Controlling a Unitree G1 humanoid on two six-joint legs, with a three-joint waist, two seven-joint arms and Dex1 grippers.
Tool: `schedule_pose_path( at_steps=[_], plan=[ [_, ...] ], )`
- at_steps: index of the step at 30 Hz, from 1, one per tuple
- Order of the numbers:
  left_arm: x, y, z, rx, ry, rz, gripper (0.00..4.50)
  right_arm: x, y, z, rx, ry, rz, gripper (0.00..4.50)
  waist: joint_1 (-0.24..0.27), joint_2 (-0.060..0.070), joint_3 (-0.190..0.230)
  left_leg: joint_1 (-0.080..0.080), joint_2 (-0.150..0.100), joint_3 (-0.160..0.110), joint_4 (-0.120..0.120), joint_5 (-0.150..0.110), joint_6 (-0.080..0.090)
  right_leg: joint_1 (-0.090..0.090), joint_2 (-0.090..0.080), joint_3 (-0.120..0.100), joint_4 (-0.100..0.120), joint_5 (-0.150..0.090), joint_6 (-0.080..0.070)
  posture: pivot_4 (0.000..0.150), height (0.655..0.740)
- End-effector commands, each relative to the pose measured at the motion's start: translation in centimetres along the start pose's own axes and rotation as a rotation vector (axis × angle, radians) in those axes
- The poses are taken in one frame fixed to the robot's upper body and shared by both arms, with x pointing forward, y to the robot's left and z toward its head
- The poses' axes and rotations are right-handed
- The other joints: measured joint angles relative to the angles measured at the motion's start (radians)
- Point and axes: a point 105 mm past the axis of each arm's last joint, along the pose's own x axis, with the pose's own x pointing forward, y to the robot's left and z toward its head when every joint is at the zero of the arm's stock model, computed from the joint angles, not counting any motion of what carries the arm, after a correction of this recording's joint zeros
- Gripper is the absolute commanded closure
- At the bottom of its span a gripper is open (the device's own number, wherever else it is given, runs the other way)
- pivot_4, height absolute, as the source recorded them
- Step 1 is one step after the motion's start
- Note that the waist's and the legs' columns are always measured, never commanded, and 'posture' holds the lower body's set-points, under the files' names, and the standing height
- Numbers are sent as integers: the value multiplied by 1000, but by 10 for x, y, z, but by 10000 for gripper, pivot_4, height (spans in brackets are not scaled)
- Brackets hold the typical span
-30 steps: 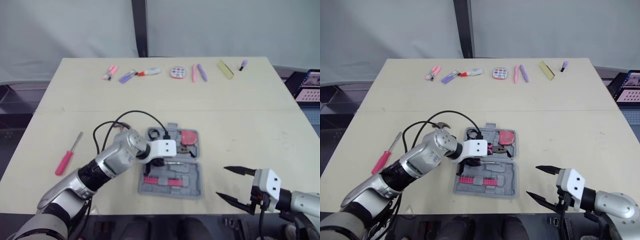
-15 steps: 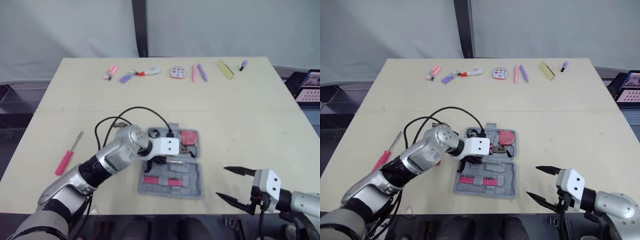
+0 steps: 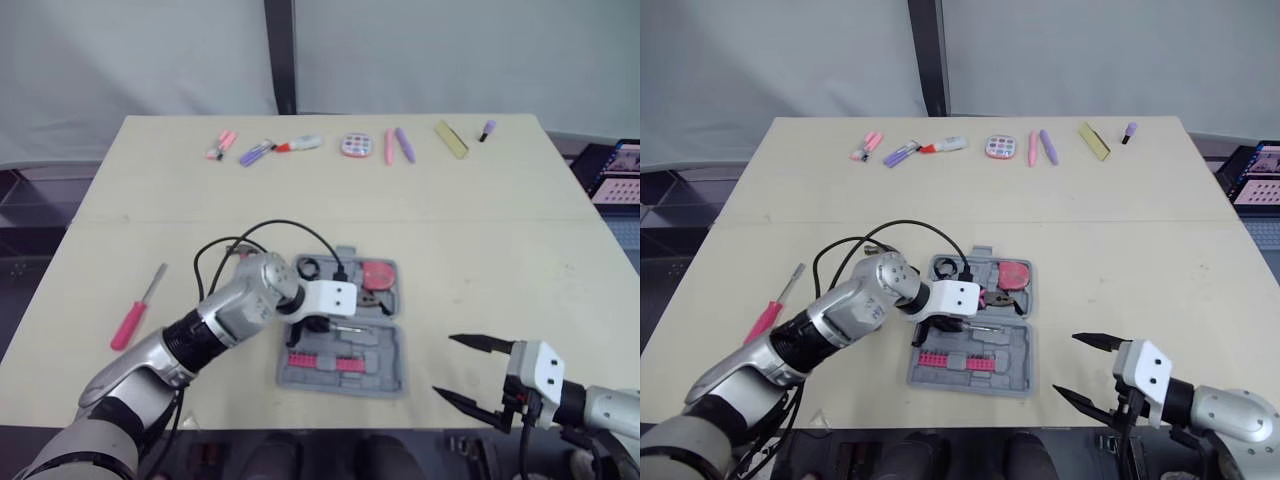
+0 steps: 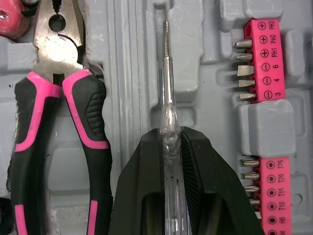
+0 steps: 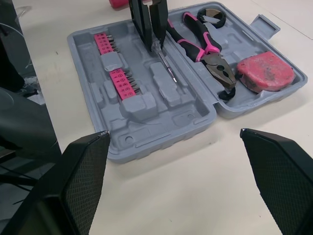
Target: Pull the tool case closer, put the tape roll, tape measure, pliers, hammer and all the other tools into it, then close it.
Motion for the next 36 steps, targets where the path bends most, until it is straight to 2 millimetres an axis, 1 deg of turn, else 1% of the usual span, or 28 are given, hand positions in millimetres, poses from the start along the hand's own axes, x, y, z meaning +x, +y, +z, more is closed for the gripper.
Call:
schedule_pose_path(
  at_steps=[1,9,21,25,36],
  plan=[
    [-6,8,6,31,-3,31,44785,-2,-1,9,-22,-26,-15,0,-1,0,0,0,0,0,0,0,0,0,0,0,0,0,0,1500,7400],
    [-7,11,9,28,-16,48,44785,-1,-2,9,-23,-25,-16,0,0,0,0,0,0,0,0,0,0,0,0,0,0,0,0,1500,7400],
    [-17,16,9,30,-7,58,44785,0,-2,8,-21,-30,-14,0,-1,0,0,0,0,0,0,0,0,0,0,0,0,0,0,1500,7400],
    [-18,17,11,35,-4,60,44785,0,-3,9,-22,-31,-13,0,-1,0,0,0,0,0,0,0,0,0,0,0,0,0,0,1500,7400],
    [-13,11,10,75,47,-4,44785,1,0,9,-16,-34,-22,0,-1,0,0,0,0,0,0,0,0,0,0,0,0,0,0,1500,7400]
  ],
)
